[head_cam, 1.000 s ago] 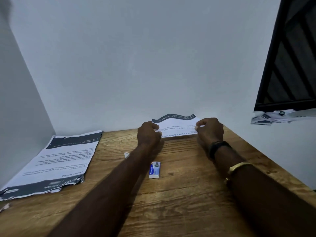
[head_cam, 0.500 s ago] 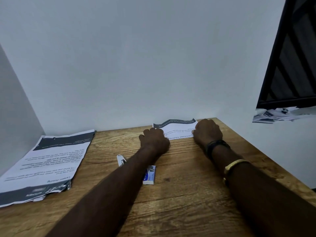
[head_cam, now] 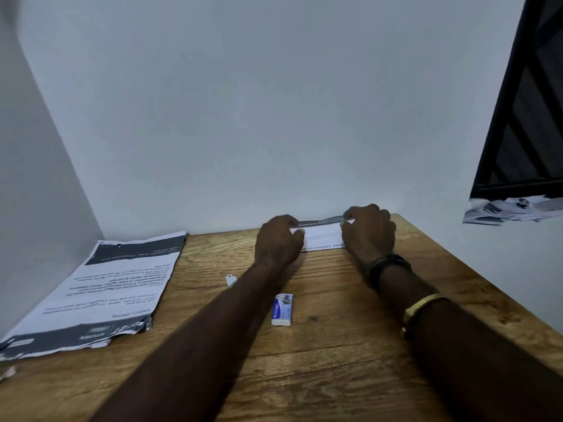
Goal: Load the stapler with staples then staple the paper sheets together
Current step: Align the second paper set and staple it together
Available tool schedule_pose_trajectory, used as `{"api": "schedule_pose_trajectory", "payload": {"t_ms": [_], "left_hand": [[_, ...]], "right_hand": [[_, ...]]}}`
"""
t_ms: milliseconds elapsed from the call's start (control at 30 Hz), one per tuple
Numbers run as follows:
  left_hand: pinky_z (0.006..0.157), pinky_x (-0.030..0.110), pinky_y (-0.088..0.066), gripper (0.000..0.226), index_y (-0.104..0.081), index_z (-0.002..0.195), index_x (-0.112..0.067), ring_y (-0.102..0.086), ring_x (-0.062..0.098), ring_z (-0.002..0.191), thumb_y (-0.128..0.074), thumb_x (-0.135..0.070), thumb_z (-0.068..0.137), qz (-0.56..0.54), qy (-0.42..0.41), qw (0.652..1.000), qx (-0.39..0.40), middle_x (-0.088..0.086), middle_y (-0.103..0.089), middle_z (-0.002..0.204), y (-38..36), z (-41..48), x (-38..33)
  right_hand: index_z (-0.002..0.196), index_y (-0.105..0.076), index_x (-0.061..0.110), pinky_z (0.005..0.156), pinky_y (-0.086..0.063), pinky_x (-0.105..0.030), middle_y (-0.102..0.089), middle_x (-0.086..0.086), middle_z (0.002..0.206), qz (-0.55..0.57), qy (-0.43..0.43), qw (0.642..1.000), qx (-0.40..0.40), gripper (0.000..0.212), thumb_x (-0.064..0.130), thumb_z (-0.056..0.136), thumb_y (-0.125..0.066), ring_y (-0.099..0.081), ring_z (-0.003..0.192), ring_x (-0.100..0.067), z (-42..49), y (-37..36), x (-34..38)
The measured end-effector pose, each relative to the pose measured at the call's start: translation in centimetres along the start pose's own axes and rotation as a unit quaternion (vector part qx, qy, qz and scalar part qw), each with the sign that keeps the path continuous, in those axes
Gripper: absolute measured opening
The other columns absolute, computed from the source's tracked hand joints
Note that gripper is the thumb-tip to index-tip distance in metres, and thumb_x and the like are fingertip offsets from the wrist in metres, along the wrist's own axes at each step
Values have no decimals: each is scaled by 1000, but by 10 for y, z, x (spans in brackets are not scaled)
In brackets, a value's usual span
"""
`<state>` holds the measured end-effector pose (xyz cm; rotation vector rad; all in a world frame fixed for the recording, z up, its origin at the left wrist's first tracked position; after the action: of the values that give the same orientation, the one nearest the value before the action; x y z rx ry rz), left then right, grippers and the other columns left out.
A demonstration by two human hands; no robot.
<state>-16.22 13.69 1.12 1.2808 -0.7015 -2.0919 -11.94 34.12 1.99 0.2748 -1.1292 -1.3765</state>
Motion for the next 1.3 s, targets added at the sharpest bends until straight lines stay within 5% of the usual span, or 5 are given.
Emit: {"api": "schedule_pose_trajectory", "payload": {"t_ms": [133,333,800,967,1300], "left_hand": [[91,33,-57,17,-80,96,-17,-73,14,94,-67,-27,91,-100,8,989,-106,-2,-80,100,55,-16,10],[75,29,-55,20,-79,79,-17,-73,13,77,-73,-36,84,-110,62,977,-172,-5,-77,74,136,-43,66],[88,30,-52,14,-79,92,-17,-71,27,103,-69,-23,85,4,245,954,-173,4,-80,103,245,-105,219],[103,34,-50,21,-78,104,-21,-68,26,115,-73,-23,85,-9,261,955,-144,3,-76,118,234,-103,233],[104,36,-50,21,-77,106,-21,-68,25,114,-71,-21,86,-23,252,953,-166,4,-75,119,233,-99,242]], "right_hand": [[100,-77,22,84,-49,-31,-76,-1,111,131,53,990,28,16,24,93,-63,-66,107,-25,-22,4,64],[90,-80,21,81,-57,-35,-79,1,98,211,115,966,98,18,26,91,-64,-70,95,-23,-68,-7,175],[101,-70,13,77,-52,-33,-73,-14,111,109,103,962,230,19,19,85,-61,-69,102,-37,-140,-106,278],[109,-66,14,72,-43,-30,-70,-11,119,87,88,962,244,28,28,85,-68,-68,108,-34,-142,-133,284],[113,-67,14,81,-50,-35,-70,-13,120,144,31,961,234,31,28,85,-63,-67,109,-37,-135,-150,293]]}}
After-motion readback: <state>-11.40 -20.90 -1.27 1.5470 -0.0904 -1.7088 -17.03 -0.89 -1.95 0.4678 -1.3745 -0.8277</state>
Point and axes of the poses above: each hand's wrist, its own z-axis towards the middle knuckle, its own y-axis out of the back of the hand, x = y × z, the point moved 9 cm from there along z, towards the middle knuckle
